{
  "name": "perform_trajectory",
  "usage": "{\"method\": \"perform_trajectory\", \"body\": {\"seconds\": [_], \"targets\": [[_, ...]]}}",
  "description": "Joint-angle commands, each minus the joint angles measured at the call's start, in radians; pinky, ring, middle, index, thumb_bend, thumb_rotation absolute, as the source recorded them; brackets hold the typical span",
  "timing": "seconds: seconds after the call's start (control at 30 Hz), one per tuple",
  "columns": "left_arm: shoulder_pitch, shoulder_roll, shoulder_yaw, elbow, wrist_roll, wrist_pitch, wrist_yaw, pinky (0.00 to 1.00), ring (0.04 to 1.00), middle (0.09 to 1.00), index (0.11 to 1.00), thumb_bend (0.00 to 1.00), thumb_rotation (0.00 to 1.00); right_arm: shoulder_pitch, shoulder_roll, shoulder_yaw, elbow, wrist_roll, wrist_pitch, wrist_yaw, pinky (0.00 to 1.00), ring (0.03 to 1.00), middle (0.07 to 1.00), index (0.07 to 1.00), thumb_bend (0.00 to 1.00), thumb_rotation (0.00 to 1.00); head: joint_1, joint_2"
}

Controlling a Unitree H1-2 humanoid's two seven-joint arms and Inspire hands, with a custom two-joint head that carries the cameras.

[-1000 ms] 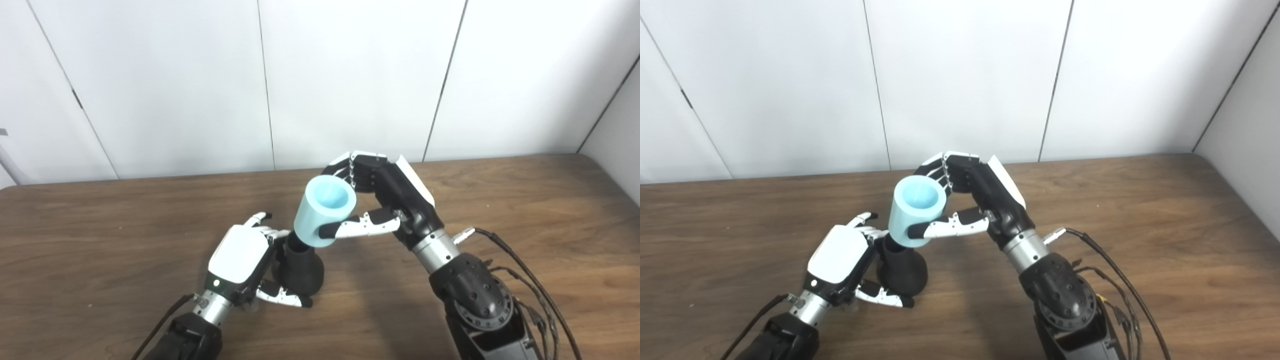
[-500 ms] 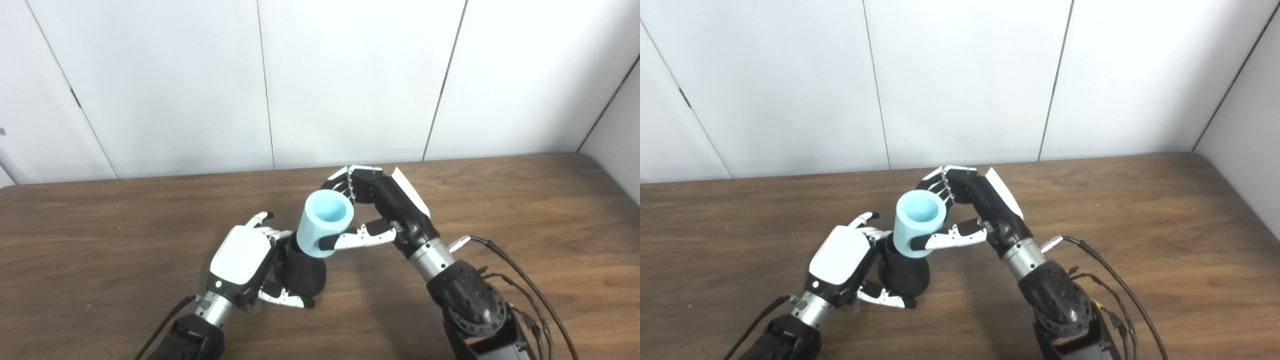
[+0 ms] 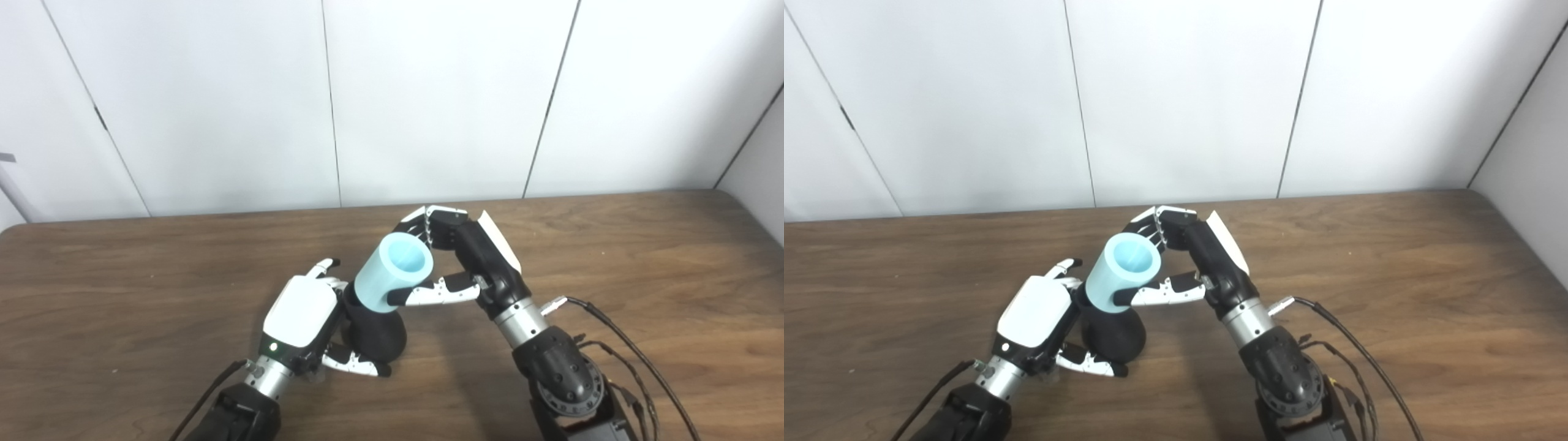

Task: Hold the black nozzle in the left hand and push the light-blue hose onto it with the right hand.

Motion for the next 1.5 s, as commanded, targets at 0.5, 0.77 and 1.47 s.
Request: {"method": "perform_trajectory", "body": {"seconds": [0.5,0.77,1.47], "targets": [[0.111,-0.037,-0.057,0.058,0.000,-0.003,0.002,0.86,0.494,0.415,0.515,0.50,0.00,-0.039,0.030,-0.006,0.010,-0.002,-0.044,-0.015,0.32,0.441,0.477,0.484,0.52,0.00,-0.011,-0.003],[0.110,-0.036,-0.056,0.063,-0.006,-0.008,0.004,0.85,0.491,0.418,0.516,0.50,0.00,-0.034,0.018,-0.011,-0.014,-0.018,-0.029,-0.016,0.33,0.437,0.488,0.489,0.52,0.00,-0.017,-0.003],[0.107,-0.028,-0.059,0.056,0.007,0.015,-0.024,0.86,0.498,0.421,0.513,0.50,0.00,-0.057,-0.036,-0.035,-0.106,-0.013,0.080,0.013,0.29,0.410,0.470,0.525,0.52,0.00,-0.032,-0.003]]}}
